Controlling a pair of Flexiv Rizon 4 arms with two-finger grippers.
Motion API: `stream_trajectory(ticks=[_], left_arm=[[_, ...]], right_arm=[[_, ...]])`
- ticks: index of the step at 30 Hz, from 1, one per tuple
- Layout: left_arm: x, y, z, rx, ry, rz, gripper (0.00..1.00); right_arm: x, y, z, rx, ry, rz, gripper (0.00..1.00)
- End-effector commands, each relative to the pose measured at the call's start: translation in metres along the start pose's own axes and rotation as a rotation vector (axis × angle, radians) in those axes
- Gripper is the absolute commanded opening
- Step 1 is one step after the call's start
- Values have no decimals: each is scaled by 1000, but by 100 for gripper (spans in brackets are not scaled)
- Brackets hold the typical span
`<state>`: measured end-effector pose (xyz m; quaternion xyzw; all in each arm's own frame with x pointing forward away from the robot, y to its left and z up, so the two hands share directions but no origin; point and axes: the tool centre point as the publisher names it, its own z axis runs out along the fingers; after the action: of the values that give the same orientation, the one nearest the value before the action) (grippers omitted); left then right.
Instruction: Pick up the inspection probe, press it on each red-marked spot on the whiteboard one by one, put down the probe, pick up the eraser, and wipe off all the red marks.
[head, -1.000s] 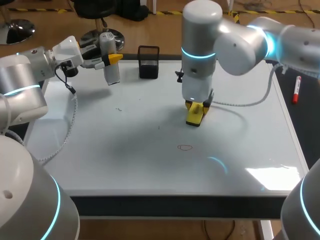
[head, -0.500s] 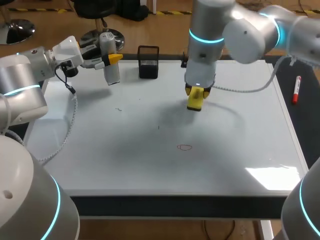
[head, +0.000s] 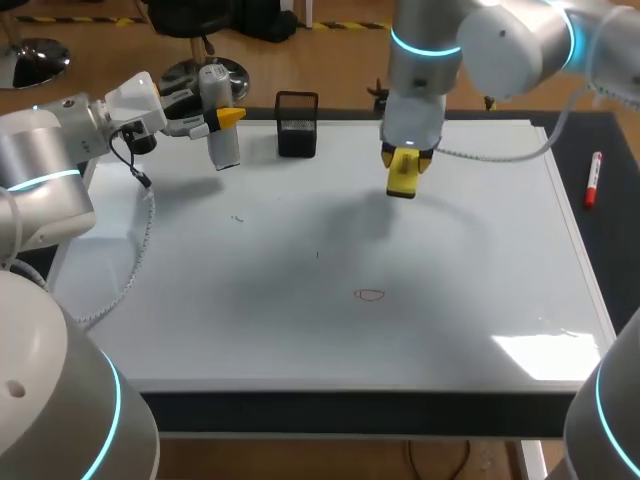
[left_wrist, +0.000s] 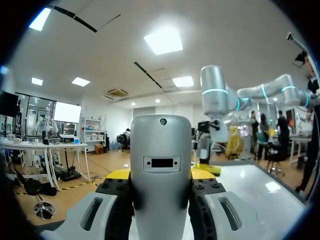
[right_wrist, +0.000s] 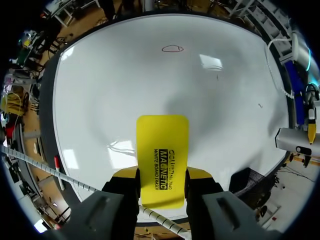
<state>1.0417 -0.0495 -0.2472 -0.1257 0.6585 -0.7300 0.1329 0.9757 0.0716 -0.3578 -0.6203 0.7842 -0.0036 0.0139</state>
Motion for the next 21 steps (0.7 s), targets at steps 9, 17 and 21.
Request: stream_trajectory(ticks=[9, 17, 21], left_arm=[[0, 0, 0, 2, -1, 2, 0], [0, 0, 0, 2, -1, 2, 0], [0, 0, 0, 2, -1, 2, 0]], right_arm=[[-1, -10, -9, 16, 14, 10, 0], [-15, 11, -5, 10, -23, 20, 0], [-19, 20, -1, 6, -37, 35, 0]])
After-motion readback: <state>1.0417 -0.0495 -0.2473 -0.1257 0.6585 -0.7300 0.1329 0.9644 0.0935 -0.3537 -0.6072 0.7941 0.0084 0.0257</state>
